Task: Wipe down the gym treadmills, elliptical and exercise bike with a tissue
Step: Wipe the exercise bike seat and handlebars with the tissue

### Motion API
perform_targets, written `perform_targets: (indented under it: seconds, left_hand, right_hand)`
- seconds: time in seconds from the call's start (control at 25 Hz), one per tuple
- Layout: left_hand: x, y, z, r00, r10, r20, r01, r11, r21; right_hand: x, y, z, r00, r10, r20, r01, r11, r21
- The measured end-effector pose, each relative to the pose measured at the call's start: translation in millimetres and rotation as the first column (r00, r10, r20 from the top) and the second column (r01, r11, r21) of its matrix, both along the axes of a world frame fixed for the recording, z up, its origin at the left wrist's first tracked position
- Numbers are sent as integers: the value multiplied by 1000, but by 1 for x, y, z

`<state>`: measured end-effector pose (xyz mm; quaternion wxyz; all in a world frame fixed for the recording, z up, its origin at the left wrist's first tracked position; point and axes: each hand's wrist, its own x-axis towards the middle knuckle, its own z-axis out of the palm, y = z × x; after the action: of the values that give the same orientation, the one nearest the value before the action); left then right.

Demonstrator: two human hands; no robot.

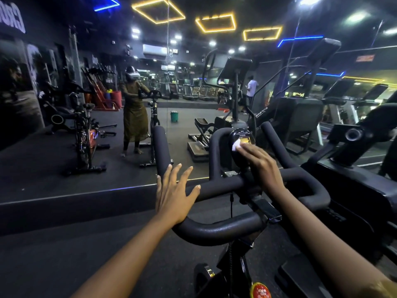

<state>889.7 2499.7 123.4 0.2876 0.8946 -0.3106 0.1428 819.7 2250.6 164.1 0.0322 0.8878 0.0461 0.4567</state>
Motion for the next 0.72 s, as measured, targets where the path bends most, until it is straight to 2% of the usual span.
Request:
perform_targets:
  seconds: [0.2, 0.44, 0.56, 0.64, 0.72]
  left_hand:
    - [0, 0, 0, 1000, 0, 4, 0, 1000, 8]
    - [0, 0, 1, 1000, -5, -1, 5, 1000, 13]
    - [0, 0, 1, 1000, -10, -5, 11, 1000, 23]
    - [0, 0, 1, 1000, -11, -3, 11, 1000, 25]
    - [1, 0, 1, 1000, -6, -2, 6, 1000, 22]
  right_hand:
    - [11, -17, 19, 993, -116, -1, 115, 982, 153]
    - [-32, 3, -27, 997, -20, -77, 40, 962, 272]
    - [-40, 12, -32, 994, 3, -108, 18, 981, 192]
    - [-43, 14, -30, 995, 40, -88, -25, 985, 169]
    - [-39, 11, -18, 999, 42, -15, -37, 964, 265]
